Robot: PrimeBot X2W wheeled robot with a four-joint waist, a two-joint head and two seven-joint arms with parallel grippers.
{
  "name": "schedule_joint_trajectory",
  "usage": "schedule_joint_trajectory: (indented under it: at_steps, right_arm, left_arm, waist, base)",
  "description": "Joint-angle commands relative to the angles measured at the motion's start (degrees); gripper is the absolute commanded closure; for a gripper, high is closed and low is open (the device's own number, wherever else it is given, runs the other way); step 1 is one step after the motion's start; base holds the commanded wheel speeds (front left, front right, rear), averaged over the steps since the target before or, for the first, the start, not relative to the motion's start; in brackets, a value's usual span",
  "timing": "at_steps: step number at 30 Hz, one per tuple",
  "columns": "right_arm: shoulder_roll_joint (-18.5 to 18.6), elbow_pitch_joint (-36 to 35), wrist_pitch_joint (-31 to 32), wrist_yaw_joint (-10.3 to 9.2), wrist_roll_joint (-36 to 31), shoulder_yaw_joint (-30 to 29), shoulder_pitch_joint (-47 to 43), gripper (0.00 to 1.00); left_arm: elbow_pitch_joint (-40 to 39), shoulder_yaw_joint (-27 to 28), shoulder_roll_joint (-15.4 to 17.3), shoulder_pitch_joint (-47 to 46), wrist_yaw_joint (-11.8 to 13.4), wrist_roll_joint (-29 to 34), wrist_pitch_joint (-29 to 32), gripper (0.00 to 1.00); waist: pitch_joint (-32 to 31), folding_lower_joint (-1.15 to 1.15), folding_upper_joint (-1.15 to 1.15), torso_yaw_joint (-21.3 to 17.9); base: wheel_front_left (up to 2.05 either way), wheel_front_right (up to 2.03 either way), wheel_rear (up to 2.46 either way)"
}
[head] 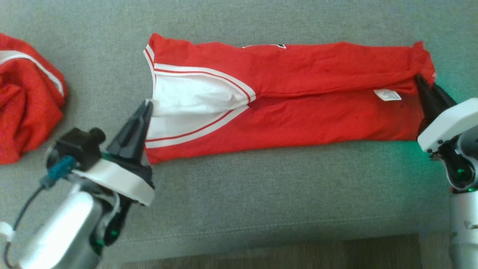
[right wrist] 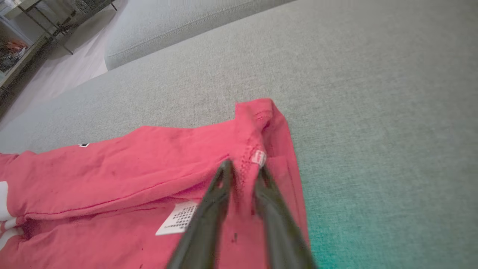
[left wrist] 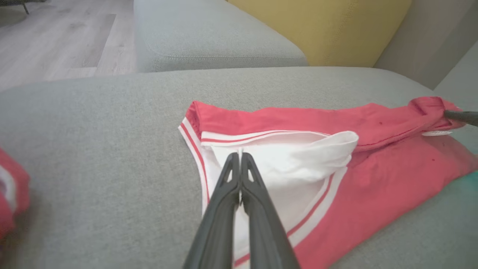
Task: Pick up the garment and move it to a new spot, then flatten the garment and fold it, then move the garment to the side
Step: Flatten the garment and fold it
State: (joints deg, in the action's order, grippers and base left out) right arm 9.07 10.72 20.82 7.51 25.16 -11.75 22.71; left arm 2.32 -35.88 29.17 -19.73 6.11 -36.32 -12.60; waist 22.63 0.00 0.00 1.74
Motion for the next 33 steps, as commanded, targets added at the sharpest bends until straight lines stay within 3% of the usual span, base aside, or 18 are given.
schedule_joint_trajectory:
  at_steps: [1, 2, 8, 12, 13, 18, 21, 25, 33]
  right_arm:
    - [0.12, -2.01, -0.96, -0.02, -0.74, 0.7, -1.17, 0.0]
    - [-0.14, -2.17, -1.63, -0.02, -0.98, 0.43, -1.61, 0.0]
    - [-3.72, -3.88, -5.59, -0.02, -2.77, -3.98, -5.9, 0.0]
    - [-5.63, -2.56, -6.85, -0.02, -2.71, -7.31, -7.38, 0.0]
    - [-5.63, -2.56, -6.85, -0.02, -2.71, -7.31, -7.38, 0.0]
    - [-6.14, 3.09, -8.0, -0.02, -1.97, -10.59, -4.29, 0.0]
    - [-6.17, 10.01, -8.48, -0.02, -4.36, -11.56, -1.33, 0.0]
    - [-6.18, 15.3, -8.32, -0.02, -5.8, -12.75, 0.98, 0.0]
    - [-6.18, 26.3, -8.53, -0.02, -15.65, -19.68, 5.7, 0.0]
  left_arm:
    - [-0.82, 2.22, 0.71, 0.35, 0.44, -1.05, -0.29, 0.36]
    - [-0.5, 2.25, -0.06, 1.02, 0.84, -1.74, -0.31, 0.0]
    - [0.85, 2.61, -4.81, 5.24, 4.95, -2.77, -1.39, 0.0]
    - [-0.11, 2.85, -8.31, 8.12, 9.5, 0.79, -2.18, 0.0]
    - [-0.11, 2.85, -8.31, 8.12, 9.5, 0.79, -2.18, 0.0]
    - [-2.52, 4.54, -12.29, 11.27, 14.28, 10.47, -2.37, 0.0]
    - [-2.97, 4.25, -14.14, 14.3, 14.52, 16.08, -2.39, 0.0]
    - [-2.89, 4.79, -15.54, 15.9, 13.75, 17.48, -2.39, 0.0]
    - [-2.18, 6.25, -17.93, 17.73, 11.11, 19.81, -2.4, 0.0]
  waist:
    - [-0.82, 0.0, 0.0, -0.15]
    - [-1.3, 0.0, 0.0, -0.19]
    - [-5.18, 0.0, 0.0, 0.1]
    - [-8.18, 0.0, 0.0, 0.68]
    - [-8.18, 0.0, 0.0, 0.68]
    - [-10.76, 0.0, 0.0, 2.35]
    - [-12.55, 0.0, 0.0, 4.3]
    - [-13.55, 0.0, 0.0, 5.61]
    - [-14.88, 0.0, 0.0, 8.23]
  base:
    - [0.0, 0.0, 0.0]
    - [0.0, 0.0, 0.0]
    - [0.0, 0.0, 0.0]
    - [0.0, 0.0, 0.0]
    - [0.0, 0.0, 0.0]
    - [0.0, 0.0, 0.0]
    - [0.0, 0.0, 0.0]
    - [0.0, 0.0, 0.0]
    - [0.0, 0.0, 0.0]
